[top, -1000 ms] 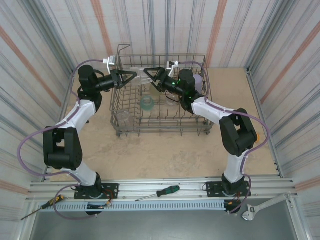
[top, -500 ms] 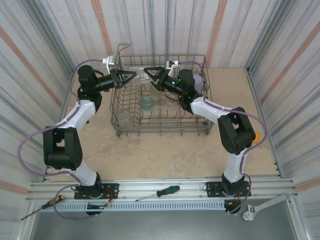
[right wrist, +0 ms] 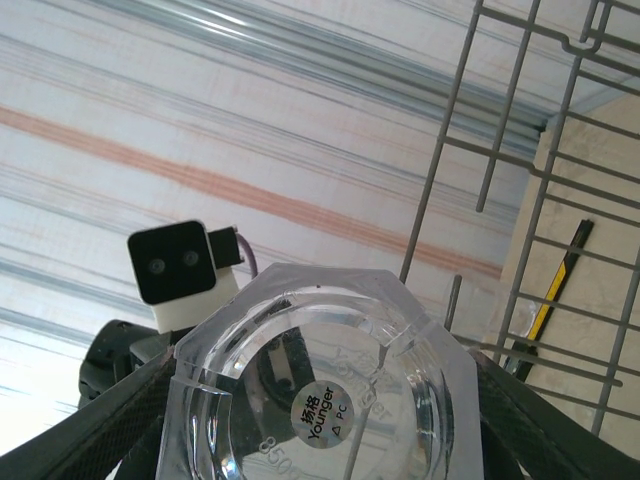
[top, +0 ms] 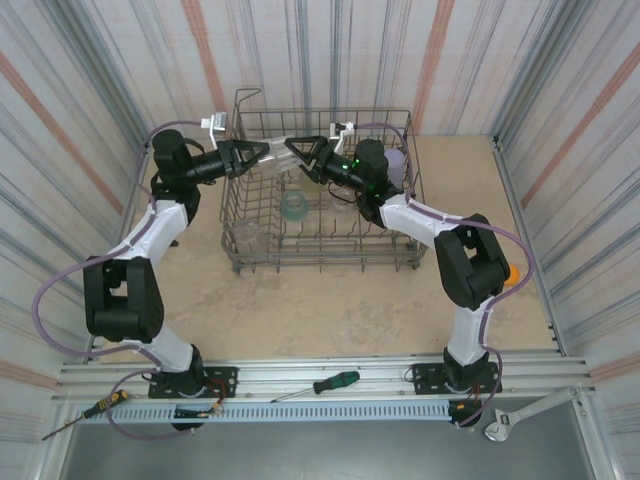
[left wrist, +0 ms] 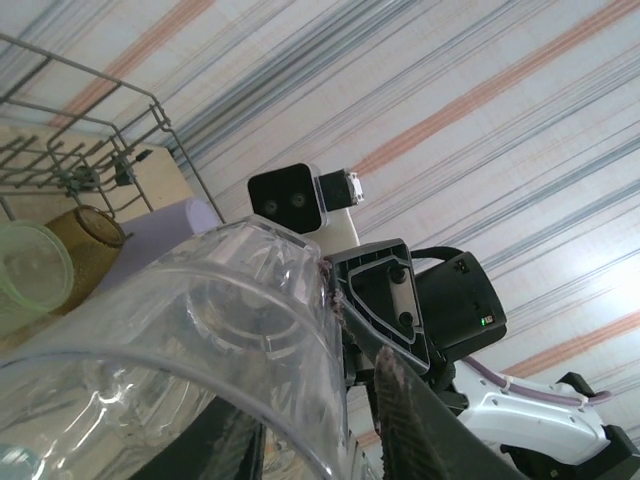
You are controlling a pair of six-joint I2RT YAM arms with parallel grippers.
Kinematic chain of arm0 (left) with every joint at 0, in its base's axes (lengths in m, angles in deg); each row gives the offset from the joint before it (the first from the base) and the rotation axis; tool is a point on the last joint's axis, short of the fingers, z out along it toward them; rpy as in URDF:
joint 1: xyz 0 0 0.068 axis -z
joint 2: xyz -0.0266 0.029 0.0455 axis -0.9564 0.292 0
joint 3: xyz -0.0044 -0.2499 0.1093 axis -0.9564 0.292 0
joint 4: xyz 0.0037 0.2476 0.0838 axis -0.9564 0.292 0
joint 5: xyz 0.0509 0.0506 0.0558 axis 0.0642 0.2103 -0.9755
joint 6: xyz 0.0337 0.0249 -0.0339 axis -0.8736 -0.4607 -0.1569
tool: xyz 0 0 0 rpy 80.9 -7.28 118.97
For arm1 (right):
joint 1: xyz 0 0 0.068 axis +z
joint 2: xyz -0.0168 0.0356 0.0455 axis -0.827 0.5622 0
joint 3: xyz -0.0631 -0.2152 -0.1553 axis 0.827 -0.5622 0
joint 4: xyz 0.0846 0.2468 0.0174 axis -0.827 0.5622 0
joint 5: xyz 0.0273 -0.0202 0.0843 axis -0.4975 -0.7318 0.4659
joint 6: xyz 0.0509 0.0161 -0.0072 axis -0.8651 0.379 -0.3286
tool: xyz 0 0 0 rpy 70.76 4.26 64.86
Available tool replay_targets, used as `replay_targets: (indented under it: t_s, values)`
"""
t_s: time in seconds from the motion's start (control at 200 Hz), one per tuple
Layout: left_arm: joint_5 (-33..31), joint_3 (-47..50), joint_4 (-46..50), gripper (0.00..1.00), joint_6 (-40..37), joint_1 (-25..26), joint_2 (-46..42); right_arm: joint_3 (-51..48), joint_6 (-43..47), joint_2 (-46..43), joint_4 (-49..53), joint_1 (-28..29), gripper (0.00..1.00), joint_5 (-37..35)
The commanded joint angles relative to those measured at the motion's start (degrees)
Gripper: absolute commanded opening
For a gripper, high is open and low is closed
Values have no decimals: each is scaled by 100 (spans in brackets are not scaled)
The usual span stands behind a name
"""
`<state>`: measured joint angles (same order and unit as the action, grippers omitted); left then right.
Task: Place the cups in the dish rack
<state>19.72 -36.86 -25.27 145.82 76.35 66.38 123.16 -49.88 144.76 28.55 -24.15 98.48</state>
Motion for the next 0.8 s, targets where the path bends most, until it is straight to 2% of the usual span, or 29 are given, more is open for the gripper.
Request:
replay_targets:
  t_s: [0.0,0.07,0.326,0.541,0.696,0.796]
  values:
    - [-41,-28,188,42,-197,-71,-241,126,205,-167,-175,26,20,84]
    - [-70,-58,391,54,-263,-113,-256,125,231,-178,-144,22,19,59]
    - [-599,-252,2028,77,-1340,-418,-692,319,711,-294,559,17,18,37]
    - [-820,-638,3109,88,-1881,-919,-755,526,1604,-463,1581,48,16,-90]
    - [-984,-672,3363,92,-1893,-1349,-759,817,2358,-546,2459,122,16,-304]
    - [-1138,-592,3418,97,-1853,-1401,-758,1204,2955,-496,3200,222,16,-500]
